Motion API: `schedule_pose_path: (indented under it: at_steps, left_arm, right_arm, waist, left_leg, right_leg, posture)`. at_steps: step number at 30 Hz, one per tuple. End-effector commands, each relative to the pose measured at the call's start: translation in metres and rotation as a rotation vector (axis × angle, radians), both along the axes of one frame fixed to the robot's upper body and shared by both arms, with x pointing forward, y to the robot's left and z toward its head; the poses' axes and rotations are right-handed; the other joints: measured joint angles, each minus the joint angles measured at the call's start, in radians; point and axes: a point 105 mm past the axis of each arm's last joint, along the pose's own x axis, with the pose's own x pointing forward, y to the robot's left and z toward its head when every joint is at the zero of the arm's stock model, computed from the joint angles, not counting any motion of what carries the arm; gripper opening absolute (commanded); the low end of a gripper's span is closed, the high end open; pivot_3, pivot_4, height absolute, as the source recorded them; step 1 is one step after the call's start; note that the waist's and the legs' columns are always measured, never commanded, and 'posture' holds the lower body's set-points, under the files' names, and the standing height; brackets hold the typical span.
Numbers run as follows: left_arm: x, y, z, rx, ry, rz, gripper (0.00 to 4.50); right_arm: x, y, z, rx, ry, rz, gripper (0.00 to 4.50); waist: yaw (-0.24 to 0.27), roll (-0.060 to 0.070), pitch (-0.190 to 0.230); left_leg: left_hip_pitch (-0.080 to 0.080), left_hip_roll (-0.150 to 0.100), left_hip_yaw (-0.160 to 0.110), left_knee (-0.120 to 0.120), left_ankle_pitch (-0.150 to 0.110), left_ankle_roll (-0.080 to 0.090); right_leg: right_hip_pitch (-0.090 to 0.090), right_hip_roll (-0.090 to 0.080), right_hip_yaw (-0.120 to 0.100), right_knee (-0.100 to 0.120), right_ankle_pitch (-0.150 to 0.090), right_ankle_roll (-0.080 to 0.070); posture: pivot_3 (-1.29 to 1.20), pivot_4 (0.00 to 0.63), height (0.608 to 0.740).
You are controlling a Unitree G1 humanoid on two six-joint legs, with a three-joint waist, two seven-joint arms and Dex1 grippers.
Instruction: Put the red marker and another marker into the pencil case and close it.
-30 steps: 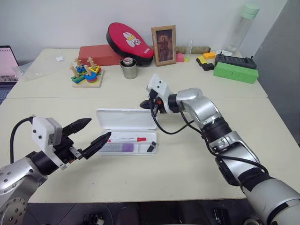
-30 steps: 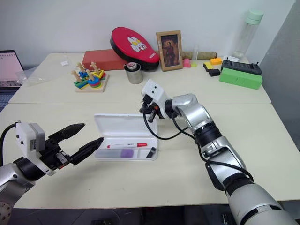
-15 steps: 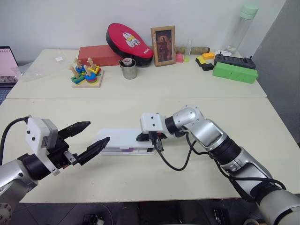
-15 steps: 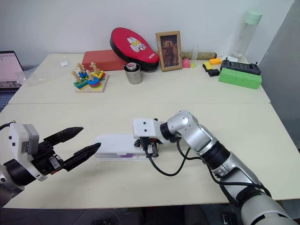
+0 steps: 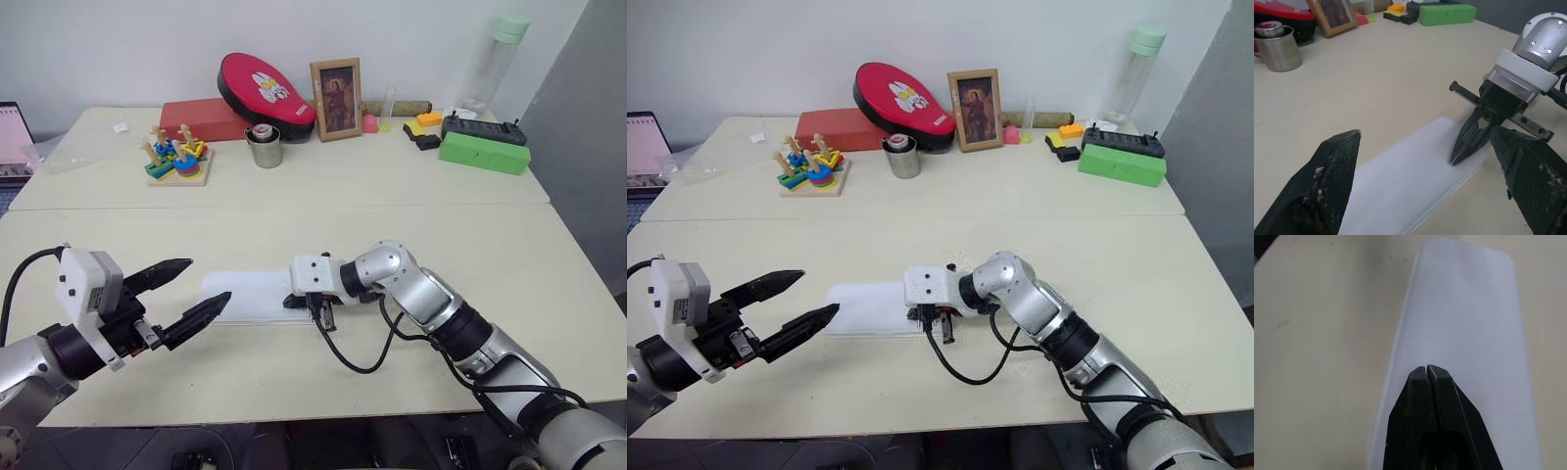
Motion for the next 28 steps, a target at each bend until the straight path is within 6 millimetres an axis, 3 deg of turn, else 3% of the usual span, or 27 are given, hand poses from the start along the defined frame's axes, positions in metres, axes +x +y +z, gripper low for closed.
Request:
schedule_pose_path:
  at_steps: [1,3,4,6,10,20,28]
  left_arm:
    - [0.002,0.008,0.007,0.027,-0.035,0.021,4.50]
    - [0.005,0.013,0.007,0.028,-0.039,0.046,4.50]
    - [0.008,0.018,0.006,0.029,-0.041,0.066,4.50]
    - [0.011,0.028,0.004,0.039,-0.036,0.111,4.50]
    - [0.025,0.074,-0.009,0.128,-0.003,0.322,4.50]
    - [0.033,0.126,-0.015,0.186,-0.021,0.495,4.50]
    - [0.031,0.142,-0.008,0.184,-0.043,0.539,4.50]
  right_arm:
    - [0.006,-0.007,0.049,0.232,0.028,-0.035,0.02]
    - [0.014,-0.020,0.067,0.322,0.071,-0.094,0.02]
    - [0.021,-0.031,0.070,0.339,0.089,-0.142,0.38]
    - [0.032,-0.050,0.071,0.345,0.100,-0.221,0.67]
    - [0.053,-0.096,0.077,0.391,0.117,-0.403,1.82]
    - [0.048,-0.151,0.056,0.370,0.141,-0.622,4.46]
    - [0.045,-0.171,0.056,0.335,0.135,-0.657,4.49]
  waist:
    - [0.003,0.000,0.001]
    - [0.006,0.000,0.001]
    - [0.007,0.000,0.001]
    - [0.009,0.000,0.001]
    - [0.010,0.000,0.001]
    - [0.008,0.000,0.001]
    - [0.007,0.000,0.002]
  left_leg:
    - [-0.001,0.000,0.000,0.000,0.000,0.000]
    - [-0.001,0.000,0.000,0.000,0.000,0.000]
    - [-0.001,0.000,0.000,0.000,0.000,0.000]
    - [-0.001,0.000,0.000,0.000,0.000,0.000]
    - [-0.001,0.000,0.000,0.000,0.000,0.000]
    - [-0.002,0.000,0.001,-0.002,-0.001,0.000]
    - [-0.002,0.000,0.001,-0.001,-0.001,-0.001]
  right_leg:
    - [-0.001,0.000,0.000,0.000,0.000,0.000]
    - [-0.001,0.000,0.000,0.000,0.002,0.003]
    - [-0.001,0.000,0.000,0.000,0.003,0.005]
    - [-0.001,0.000,0.000,-0.001,0.003,0.005]
    - [-0.001,0.000,0.000,-0.001,-0.001,-0.001]
    - [-0.002,0.000,0.000,-0.001,0.001,0.002]
    - [-0.002,0.000,0.000,-0.001,-0.002,-0.001]
  posture:
    - [0.00,0.150,0.740]
    - [0.00,0.150,0.740]
    - [0.00,0.150,0.740]
    - [0.00,0.150,0.740]
    - [0.00,0.150,0.740]
    - [0.00,0.150,0.740]
    - [0.00,0.150,0.740]
